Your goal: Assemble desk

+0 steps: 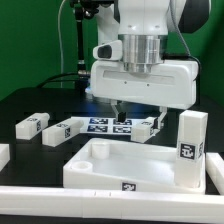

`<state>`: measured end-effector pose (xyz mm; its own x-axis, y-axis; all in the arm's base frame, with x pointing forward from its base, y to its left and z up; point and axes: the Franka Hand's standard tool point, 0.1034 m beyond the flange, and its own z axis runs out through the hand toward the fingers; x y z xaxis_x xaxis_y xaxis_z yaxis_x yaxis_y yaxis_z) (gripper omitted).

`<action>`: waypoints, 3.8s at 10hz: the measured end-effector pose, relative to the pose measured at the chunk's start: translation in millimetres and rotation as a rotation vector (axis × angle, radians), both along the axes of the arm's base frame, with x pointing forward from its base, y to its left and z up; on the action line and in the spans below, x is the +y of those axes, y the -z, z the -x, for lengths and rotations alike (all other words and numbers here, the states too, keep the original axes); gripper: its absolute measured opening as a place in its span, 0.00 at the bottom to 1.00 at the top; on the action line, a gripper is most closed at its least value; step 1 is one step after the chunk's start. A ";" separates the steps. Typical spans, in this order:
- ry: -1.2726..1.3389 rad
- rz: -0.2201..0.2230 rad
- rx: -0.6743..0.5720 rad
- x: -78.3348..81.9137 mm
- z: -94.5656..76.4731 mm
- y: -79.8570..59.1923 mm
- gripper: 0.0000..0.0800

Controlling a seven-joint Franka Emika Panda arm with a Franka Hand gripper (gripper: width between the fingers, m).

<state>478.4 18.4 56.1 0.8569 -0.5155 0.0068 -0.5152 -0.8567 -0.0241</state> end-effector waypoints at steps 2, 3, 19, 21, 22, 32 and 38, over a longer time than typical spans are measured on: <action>-0.010 -0.001 0.004 -0.2 0.5 0.6 0.81; -0.034 -0.024 0.062 -7.3 7.2 2.9 0.81; -0.120 -0.291 0.527 -2.8 44.7 19.1 0.81; -0.125 -0.297 0.539 -2.6 47.2 20.0 0.81; -0.125 -0.318 0.590 -2.1 54.1 22.2 0.81; -0.124 -0.414 0.862 3.6 68.3 46.9 0.81; -0.126 -0.415 0.876 7.2 73.8 49.7 0.36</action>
Offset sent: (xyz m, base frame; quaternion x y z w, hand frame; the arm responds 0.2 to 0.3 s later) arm -0.0253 -0.0066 -0.0199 0.0256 -0.1767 0.0059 0.9839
